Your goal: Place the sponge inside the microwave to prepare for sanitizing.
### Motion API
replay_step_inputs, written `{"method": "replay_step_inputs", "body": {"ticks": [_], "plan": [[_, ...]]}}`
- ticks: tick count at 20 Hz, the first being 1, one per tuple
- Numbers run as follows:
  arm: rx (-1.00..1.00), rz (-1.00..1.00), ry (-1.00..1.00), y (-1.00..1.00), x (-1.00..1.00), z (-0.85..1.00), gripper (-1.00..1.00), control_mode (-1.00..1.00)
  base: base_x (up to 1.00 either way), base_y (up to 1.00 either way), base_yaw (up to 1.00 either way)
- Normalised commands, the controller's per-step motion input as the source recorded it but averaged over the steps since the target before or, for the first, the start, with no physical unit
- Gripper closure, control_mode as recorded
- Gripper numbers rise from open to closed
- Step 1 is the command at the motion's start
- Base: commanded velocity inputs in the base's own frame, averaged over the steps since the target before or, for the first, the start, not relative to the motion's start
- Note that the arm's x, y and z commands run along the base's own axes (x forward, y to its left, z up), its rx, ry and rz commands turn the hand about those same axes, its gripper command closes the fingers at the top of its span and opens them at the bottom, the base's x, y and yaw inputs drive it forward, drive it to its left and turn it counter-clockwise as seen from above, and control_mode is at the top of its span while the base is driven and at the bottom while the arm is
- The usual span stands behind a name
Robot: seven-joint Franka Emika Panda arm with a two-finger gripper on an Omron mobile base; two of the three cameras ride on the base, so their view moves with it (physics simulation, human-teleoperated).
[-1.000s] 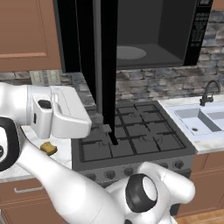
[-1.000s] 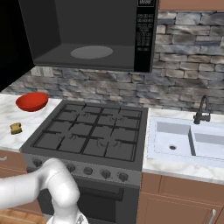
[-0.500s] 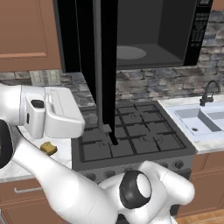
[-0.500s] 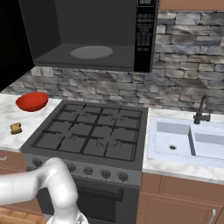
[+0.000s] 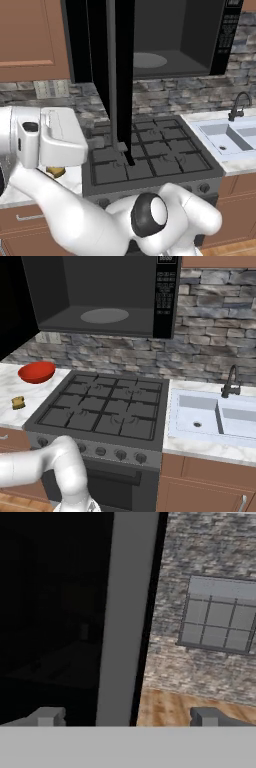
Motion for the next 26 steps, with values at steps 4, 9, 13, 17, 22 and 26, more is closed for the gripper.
{"method": "replay_step_inputs", "body": {"ticks": [4, 9, 13, 17, 22, 26], "plan": [[-0.02, 0.00, 0.00, -0.21, -0.64, 0.00, -1.00, -1.00, 0.00, 0.00, 0.00], [0.00, 0.00, -0.01, -0.52, -0.92, 0.00, -1.00, -1.00, 0.00, 0.00, 0.00], [0.09, 0.00, 0.00, -0.71, -0.64, 0.00, -1.00, -1.00, 0.00, 0.00, 0.00], [0.15, 0.04, 0.00, -0.69, -0.58, 0.00, -1.00, -1.00, 0.00, 0.00, 0.00], [0.27, 0.13, 0.00, -0.74, -0.54, 0.00, -1.00, -1.00, 0.00, 0.00, 0.00], [0.36, 0.25, 0.01, -0.64, -0.47, 0.00, -1.00, -1.00, 0.00, 0.00, 0.00]]}}
